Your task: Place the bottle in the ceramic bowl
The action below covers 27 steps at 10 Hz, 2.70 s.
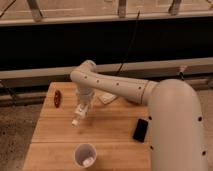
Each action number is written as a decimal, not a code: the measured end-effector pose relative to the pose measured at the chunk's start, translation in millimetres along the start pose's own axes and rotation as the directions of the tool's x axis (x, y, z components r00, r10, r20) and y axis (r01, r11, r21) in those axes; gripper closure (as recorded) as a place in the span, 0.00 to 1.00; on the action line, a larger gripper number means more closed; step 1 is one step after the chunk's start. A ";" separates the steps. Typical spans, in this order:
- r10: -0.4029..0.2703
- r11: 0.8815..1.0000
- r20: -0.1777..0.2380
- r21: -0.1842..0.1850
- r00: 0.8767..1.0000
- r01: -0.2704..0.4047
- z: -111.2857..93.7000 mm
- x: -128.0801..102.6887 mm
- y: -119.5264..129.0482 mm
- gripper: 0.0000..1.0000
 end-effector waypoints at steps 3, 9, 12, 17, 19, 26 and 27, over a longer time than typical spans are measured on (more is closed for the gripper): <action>0.030 0.999 -0.007 0.015 1.000 -0.030 -9.1 12.8 25.4 1.00; 0.099 0.994 -0.018 0.051 0.995 -0.098 -32.6 41.9 69.0 1.00; 0.123 0.990 -0.018 0.066 0.992 -0.122 -38.9 50.5 80.6 1.00; 0.197 0.975 -0.016 0.106 0.980 -0.194 -45.1 80.0 120.7 1.00; 0.226 0.968 -0.016 0.117 0.974 -0.223 -46.8 93.9 140.6 1.00; 0.298 0.944 -0.010 0.148 0.954 -0.294 -48.0 127.4 175.2 1.00; 0.311 0.940 -0.008 0.151 0.950 -0.306 -46.3 132.8 177.0 1.00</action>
